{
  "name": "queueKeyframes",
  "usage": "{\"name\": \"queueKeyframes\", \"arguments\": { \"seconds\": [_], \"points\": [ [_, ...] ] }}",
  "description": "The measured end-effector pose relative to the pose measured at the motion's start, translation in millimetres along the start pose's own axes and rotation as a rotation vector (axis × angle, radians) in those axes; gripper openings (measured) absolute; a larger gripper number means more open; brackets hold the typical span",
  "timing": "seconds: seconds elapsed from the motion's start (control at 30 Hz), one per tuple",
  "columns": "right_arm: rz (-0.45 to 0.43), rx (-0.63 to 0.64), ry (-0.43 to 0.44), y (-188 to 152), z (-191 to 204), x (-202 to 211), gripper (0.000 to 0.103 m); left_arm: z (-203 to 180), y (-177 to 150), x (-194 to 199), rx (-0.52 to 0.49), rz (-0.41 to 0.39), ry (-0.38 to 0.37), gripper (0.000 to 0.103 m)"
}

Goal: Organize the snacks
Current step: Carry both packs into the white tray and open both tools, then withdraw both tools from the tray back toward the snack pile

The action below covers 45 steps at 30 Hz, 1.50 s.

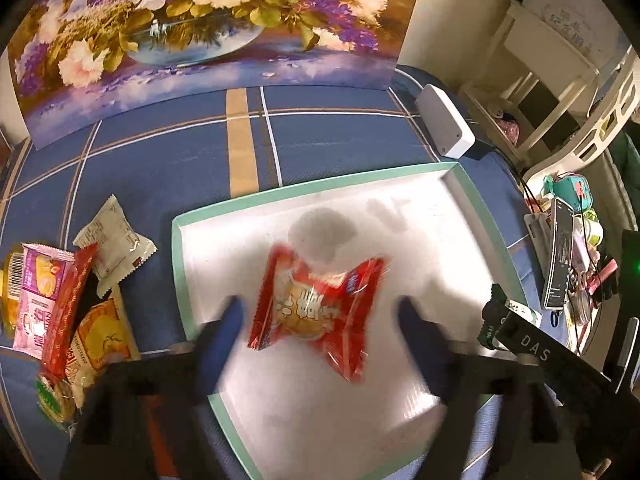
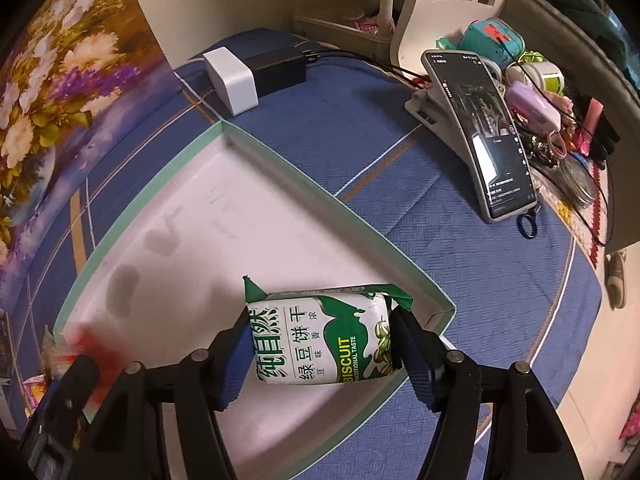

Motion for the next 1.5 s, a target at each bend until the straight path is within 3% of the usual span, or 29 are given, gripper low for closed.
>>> {"name": "queueKeyframes", "arguments": {
  "seconds": [0.3, 0.43, 0.53, 0.7, 0.83, 0.93, 0.97, 1.03, 1.33, 1.5],
  "points": [
    [0.000, 0.028, 0.001, -1.8, 2.4, 2.8, 0.070, 1.5, 2.4, 17.7, -0.007, -0.022, 0.045, 0.086],
    [-0.005, 0.032, 0.023, -1.1, 4.3, 5.5, 0.076, 11.2, 2.8, 20.8, 0.004, -0.041, 0.102, 0.093],
    [-0.018, 0.033, 0.020, 0.4, 3.7, 9.3, 0.088, 17.3, 2.8, 23.8, 0.002, -0.064, 0.146, 0.093],
    [-0.021, 0.040, 0.024, 1.6, 4.5, 13.6, 0.089, 27.9, 0.9, 26.0, 0.013, -0.084, 0.189, 0.094],
    [-0.022, 0.052, 0.031, 1.1, 7.7, 16.1, 0.089, 35.9, -0.6, 29.5, 0.018, -0.108, 0.220, 0.103],
    [-0.024, 0.064, 0.036, 0.2, 10.6, 18.3, 0.089, 39.0, -2.0, 35.0, 0.013, -0.136, 0.240, 0.103],
    [-0.026, 0.070, 0.040, -0.6, 11.4, 19.3, 0.096, 39.9, -2.4, 36.4, 0.012, -0.142, 0.246, 0.103],
    [-0.030, 0.076, 0.061, -1.6, 13.7, 21.7, 0.103, 43.5, -3.9, 40.0, 0.015, -0.153, 0.260, 0.103],
    [-0.068, 0.114, 0.138, -9.0, 27.9, 36.5, 0.103, 67.9, -19.7, 57.0, 0.056, -0.158, 0.285, 0.103],
    [-0.124, 0.141, 0.237, -22.0, 41.1, 55.0, 0.103, 91.8, -34.6, 76.7, 0.118, -0.184, 0.355, 0.103]
  ]
}}
Point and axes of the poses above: each gripper's, at about its wrist camera, not at the fingertips, and x roughly against the way its jaws point, z to its left, y to its top, the point moved 1 cm from there along -x, roughly the way its jaws point, and after that the axes turned 6 degrees about -y, right-handed, at the moved point
